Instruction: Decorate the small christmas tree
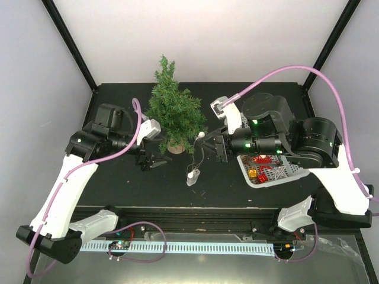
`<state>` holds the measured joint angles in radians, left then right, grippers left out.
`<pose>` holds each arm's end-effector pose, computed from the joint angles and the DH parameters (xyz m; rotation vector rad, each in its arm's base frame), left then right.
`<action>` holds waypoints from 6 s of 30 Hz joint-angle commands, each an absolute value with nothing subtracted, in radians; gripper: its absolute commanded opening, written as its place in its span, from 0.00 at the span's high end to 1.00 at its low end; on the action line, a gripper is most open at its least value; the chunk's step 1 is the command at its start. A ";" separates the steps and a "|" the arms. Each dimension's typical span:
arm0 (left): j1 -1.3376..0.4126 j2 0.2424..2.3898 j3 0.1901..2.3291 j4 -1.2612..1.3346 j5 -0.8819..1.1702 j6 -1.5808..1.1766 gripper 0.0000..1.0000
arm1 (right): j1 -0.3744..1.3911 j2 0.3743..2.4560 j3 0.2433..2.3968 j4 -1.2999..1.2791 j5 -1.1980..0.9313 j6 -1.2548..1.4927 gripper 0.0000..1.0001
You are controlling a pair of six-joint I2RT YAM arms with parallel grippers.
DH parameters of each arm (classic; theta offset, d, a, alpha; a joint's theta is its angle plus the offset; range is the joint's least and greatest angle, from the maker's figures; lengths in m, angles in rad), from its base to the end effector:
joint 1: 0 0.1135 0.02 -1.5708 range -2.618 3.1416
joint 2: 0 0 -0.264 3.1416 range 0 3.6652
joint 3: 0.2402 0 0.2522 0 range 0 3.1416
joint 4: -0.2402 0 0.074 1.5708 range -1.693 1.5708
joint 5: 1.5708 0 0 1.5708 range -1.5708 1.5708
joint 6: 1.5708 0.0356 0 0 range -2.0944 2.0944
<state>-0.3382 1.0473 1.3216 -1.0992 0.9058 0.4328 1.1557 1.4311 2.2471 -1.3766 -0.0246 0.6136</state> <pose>0.1536 -0.0837 0.3958 1.2003 1.8576 -1.0159 0.0799 0.1835 0.5362 -0.6377 2.2358 1.0127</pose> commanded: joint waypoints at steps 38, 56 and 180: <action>-0.392 1.185 1.512 -1.168 1.290 0.534 0.06 | 1.157 1.504 2.167 -1.083 -0.332 0.627 0.99; -0.396 1.123 1.496 -1.204 1.121 0.545 0.98 | 1.157 1.377 1.982 -1.044 -0.249 0.632 0.98; -0.390 1.141 2.299 -1.494 0.770 0.529 0.99 | 1.633 1.512 1.185 -0.241 0.699 0.495 0.32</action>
<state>-0.3927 1.1389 2.2738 -1.5127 0.7406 0.5655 1.6424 1.4921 1.1812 -0.3096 0.6910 0.5259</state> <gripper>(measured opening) 0.027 0.678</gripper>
